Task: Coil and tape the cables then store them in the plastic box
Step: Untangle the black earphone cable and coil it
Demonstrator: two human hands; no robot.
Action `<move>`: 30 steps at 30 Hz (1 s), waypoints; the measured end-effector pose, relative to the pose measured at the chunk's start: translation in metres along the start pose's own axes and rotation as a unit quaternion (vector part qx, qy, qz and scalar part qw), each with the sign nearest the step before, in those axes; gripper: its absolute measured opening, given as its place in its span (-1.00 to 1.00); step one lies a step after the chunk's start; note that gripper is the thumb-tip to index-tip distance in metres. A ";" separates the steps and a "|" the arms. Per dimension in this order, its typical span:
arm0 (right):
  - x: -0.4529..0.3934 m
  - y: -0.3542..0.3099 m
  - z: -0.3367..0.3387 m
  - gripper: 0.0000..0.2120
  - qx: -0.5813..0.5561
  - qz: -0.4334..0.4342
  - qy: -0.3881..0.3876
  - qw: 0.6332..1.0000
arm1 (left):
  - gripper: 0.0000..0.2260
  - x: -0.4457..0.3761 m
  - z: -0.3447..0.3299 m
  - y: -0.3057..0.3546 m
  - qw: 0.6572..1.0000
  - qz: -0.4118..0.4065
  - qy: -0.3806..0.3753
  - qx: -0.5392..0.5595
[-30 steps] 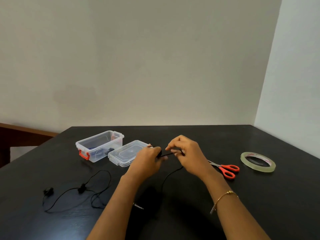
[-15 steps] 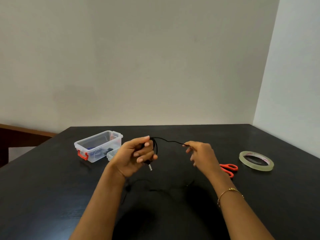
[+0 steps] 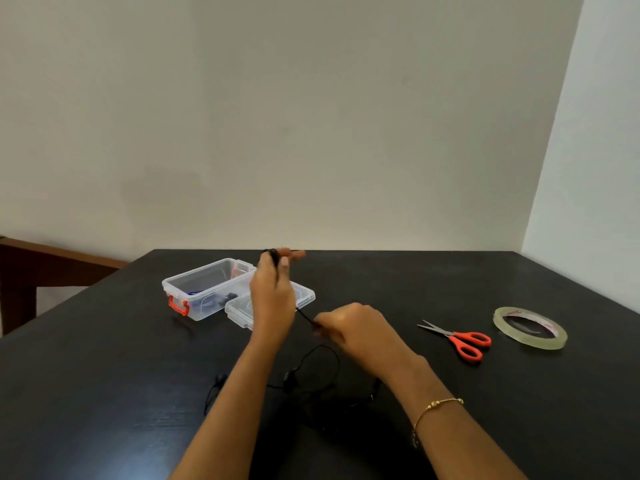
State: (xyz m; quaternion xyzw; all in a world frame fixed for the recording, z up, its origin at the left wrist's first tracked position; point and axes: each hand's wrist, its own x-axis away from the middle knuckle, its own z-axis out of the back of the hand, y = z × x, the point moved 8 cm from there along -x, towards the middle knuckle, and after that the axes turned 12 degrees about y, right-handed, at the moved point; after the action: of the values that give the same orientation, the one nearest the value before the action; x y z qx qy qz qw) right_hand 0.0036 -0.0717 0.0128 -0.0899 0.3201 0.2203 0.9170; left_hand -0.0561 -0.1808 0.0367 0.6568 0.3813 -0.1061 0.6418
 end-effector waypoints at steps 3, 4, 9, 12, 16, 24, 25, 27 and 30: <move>0.000 0.002 0.032 -0.71 0.029 0.028 0.154 0.987 | -0.87 0.021 -0.026 0.001 0.966 -0.103 -0.164 -0.174; 0.002 0.009 0.043 -0.69 0.030 0.014 0.197 0.980 | -0.84 0.029 -0.032 0.001 0.956 -0.100 -0.207 -0.183; 0.017 0.050 0.075 -0.61 0.024 -0.071 0.310 0.948 | -0.68 0.059 -0.047 0.018 0.913 0.072 -0.398 -0.051; 0.023 0.059 0.074 -0.51 0.036 -0.095 0.323 0.941 | -0.71 0.079 -0.052 0.037 0.853 0.195 -0.468 0.123; 0.029 0.081 0.059 -0.74 0.033 -0.158 0.296 0.942 | -0.80 0.045 -0.034 0.052 0.740 0.316 -0.343 0.485; 0.021 0.067 0.010 -0.79 -0.407 -0.334 0.068 0.847 | -0.74 -0.001 0.000 0.005 0.704 0.349 0.004 0.619; 0.024 0.059 0.005 -0.81 -0.491 -0.352 0.012 0.797 | -0.75 -0.008 0.007 -0.004 0.697 0.350 0.036 0.625; 0.031 0.052 0.002 -0.82 -0.555 -0.365 -0.059 0.745 | -0.76 -0.016 0.019 -0.022 0.702 0.352 0.086 0.613; 0.036 0.043 -0.001 -0.80 -0.528 -0.350 -0.152 0.759 | -0.82 -0.014 0.022 -0.044 0.722 0.376 0.136 0.564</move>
State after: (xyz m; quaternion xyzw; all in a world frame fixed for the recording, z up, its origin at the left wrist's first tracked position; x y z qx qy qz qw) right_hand 0.0086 -0.0218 -0.0121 -0.6307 -0.0443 0.0291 0.7742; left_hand -0.0854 -0.2115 0.0086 0.9944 0.0561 0.0386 0.0810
